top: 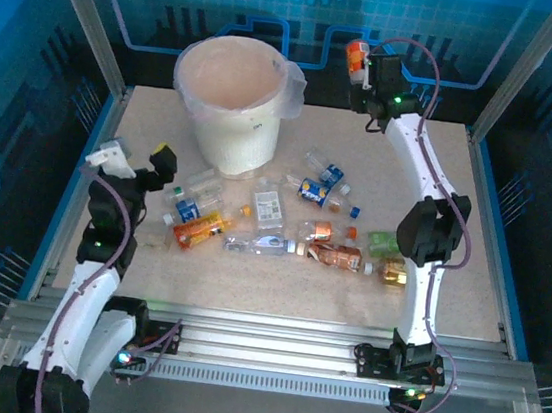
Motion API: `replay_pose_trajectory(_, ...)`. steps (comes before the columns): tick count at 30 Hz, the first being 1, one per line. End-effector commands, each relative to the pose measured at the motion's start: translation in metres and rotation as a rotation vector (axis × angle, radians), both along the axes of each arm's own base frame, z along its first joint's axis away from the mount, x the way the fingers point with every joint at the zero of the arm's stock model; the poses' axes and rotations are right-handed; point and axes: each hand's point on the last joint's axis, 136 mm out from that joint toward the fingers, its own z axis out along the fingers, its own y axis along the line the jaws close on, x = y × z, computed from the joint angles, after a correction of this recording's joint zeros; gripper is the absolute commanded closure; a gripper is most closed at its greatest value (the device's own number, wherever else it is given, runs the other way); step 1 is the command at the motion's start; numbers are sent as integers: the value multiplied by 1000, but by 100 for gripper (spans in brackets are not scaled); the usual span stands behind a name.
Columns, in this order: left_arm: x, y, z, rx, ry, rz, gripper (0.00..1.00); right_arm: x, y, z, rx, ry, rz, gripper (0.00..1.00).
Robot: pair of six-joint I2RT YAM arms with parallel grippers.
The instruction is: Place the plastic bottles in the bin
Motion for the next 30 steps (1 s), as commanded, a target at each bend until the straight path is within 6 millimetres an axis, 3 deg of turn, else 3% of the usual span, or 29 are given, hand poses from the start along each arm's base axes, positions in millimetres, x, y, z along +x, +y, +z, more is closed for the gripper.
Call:
replay_pose_trajectory(1,-5,-4,22,-82,39,-27,1,-17,10,33,-2,-62,16,100)
replay_pose_trajectory(10,27,-54,89,-290,47,-312,1,-81,63,86,63,-184,219,100)
replay_pose_trajectory(16,56,-118,112,-319,87,-532,1,-138,94,107,176,-264,406,100)
replay_pose_trajectory(20,71,-172,133,-280,74,-695,1,-171,120,113,230,-286,545,100)
replay_pose_trajectory(26,92,-230,155,-332,89,-944,1,-198,153,118,282,-288,679,100)
replay_pose_trajectory(30,97,-251,162,-323,91,-1022,1,-203,165,123,309,-294,711,100)
